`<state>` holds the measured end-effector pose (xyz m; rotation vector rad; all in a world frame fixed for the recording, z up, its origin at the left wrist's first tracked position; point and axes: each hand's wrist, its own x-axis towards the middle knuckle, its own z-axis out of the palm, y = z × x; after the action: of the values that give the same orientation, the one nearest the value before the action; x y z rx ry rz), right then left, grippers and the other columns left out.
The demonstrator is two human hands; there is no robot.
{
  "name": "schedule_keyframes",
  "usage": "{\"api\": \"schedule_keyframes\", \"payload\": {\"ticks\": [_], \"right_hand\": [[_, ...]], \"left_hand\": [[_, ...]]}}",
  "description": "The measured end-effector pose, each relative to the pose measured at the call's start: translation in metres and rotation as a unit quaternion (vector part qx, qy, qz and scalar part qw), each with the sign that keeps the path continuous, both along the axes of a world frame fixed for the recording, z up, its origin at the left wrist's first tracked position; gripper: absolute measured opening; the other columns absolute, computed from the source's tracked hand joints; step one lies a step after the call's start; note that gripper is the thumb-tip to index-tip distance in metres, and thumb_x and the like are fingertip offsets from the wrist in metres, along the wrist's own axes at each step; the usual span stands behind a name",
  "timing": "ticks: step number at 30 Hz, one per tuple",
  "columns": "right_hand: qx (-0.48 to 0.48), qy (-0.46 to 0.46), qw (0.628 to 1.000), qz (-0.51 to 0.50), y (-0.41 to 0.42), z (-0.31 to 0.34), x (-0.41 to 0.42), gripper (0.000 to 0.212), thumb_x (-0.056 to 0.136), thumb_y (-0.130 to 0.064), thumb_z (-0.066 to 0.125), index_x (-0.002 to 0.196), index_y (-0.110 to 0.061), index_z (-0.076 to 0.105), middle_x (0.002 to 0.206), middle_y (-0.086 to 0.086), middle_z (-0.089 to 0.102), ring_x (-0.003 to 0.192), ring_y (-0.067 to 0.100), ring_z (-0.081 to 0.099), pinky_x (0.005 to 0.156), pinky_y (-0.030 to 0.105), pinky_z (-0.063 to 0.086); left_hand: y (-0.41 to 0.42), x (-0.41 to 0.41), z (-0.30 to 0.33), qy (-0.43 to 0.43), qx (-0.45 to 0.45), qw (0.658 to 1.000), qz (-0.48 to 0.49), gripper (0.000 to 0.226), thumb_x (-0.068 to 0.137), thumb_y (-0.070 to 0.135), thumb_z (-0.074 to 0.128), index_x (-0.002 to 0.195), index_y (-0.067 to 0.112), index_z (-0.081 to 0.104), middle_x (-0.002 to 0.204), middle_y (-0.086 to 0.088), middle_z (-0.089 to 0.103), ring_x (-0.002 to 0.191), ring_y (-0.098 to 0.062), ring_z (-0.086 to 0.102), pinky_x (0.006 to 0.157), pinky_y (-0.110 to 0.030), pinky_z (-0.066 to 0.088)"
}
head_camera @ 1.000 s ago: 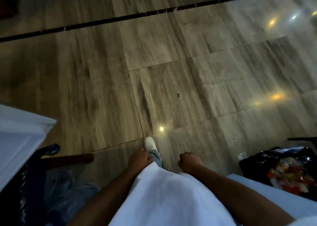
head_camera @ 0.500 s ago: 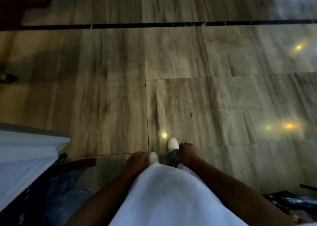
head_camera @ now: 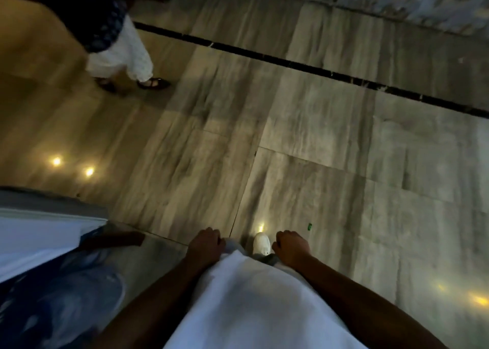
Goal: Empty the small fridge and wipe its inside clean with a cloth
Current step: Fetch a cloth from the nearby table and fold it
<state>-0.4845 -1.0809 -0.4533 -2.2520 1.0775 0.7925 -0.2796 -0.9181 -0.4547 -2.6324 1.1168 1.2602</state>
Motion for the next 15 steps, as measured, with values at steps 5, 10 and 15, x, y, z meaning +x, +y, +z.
{"api": "schedule_keyframes", "payload": {"ticks": [5,10,15], "right_hand": [[0.004,0.009,0.997,0.077,-0.035,-0.007,0.037,0.03,0.098,-0.036,0.044,0.11,-0.014,0.062,0.117,0.01,0.064,0.11,0.027,0.06,0.082,0.033,0.046],[0.01,0.025,0.991,0.132,-0.064,-0.015,0.09,0.031,0.098,-0.036,0.044,0.11,-0.014,0.062,0.117,0.01,0.064,0.112,0.026,0.059,0.086,0.033,0.047],[0.0,0.023,0.987,0.156,-0.1,-0.019,0.166,0.031,0.099,-0.037,0.044,0.11,-0.013,0.062,0.116,0.009,0.065,0.11,0.025,0.06,0.085,0.032,0.046]], "left_hand": [[-0.022,0.018,0.004,0.014,0.012,0.998,0.054,0.037,0.101,0.04,0.044,0.113,0.009,0.061,0.121,-0.014,0.06,0.112,-0.03,0.059,0.094,-0.04,0.049],[-0.032,0.053,-0.004,0.024,0.024,0.996,0.087,0.039,0.101,0.044,0.045,0.113,0.012,0.064,0.12,-0.013,0.061,0.111,-0.03,0.059,0.091,-0.039,0.048],[-0.059,0.119,-0.009,0.019,0.005,0.992,0.128,0.034,0.101,0.039,0.045,0.11,0.011,0.062,0.119,-0.013,0.061,0.11,-0.031,0.059,0.09,-0.041,0.05]]}}
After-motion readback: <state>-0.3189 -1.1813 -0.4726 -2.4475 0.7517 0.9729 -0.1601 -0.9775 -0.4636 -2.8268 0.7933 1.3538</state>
